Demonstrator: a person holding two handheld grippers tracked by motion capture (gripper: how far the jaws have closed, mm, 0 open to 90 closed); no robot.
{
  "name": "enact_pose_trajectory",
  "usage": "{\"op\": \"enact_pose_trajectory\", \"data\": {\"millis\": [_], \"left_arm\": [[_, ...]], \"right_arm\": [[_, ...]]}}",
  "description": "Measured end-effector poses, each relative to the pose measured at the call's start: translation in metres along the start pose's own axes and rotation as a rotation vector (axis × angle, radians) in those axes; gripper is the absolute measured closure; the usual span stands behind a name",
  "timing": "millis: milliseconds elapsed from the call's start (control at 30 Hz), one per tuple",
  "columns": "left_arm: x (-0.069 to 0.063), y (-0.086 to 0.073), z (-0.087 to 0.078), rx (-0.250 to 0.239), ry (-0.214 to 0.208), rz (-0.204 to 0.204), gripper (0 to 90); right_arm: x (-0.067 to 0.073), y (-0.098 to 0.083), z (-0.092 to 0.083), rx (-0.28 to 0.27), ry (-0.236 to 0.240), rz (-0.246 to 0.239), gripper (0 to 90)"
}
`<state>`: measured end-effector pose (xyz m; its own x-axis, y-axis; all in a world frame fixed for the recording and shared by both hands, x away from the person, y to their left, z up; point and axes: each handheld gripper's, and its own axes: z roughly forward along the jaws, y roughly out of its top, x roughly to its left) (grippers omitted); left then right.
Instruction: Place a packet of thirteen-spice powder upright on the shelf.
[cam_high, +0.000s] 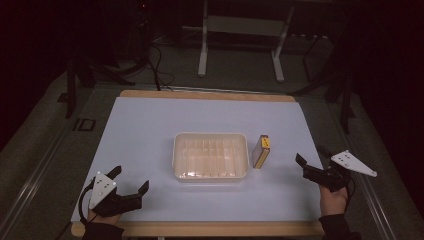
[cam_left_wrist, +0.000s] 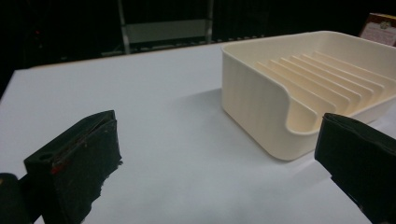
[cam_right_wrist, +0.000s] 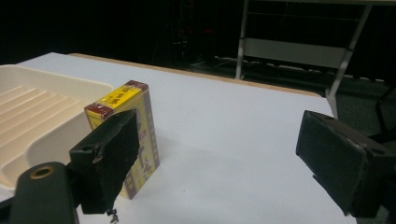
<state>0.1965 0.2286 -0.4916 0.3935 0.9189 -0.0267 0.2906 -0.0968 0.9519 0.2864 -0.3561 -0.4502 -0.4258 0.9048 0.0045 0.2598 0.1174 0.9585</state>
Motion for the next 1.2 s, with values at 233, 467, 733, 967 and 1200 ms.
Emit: {"op": "enact_pose_trajectory", "data": {"millis": [233, 467, 733, 967, 1200], "left_arm": [[0.004, 0.000, 0.000, -0.019, 0.010, -0.028, 0.4], [0.001, 0.000, 0.002, -0.018, -0.022, -0.009, 0.4], [-0.001, 0.000, 0.004, 0.015, -0.012, 0.005, 0.4], [-0.002, 0.000, 0.005, 0.016, -0.018, 0.005, 0.4], [-0.001, 0.000, 0.005, 0.019, -0.021, 0.007, 0.4]], "right_arm": [[0.001, 0.002, 0.003, 0.030, 0.031, -0.014, 13.4], [-0.001, 0.012, 0.004, 0.089, 0.034, -0.060, 13.4], [-0.009, 0.027, 0.009, 0.164, 0.134, -0.061, 13.5], [-0.004, 0.039, 0.016, 0.257, 0.217, -0.125, 13.6], [-0.002, 0.047, 0.021, 0.362, 0.264, -0.188, 13.6]]}}
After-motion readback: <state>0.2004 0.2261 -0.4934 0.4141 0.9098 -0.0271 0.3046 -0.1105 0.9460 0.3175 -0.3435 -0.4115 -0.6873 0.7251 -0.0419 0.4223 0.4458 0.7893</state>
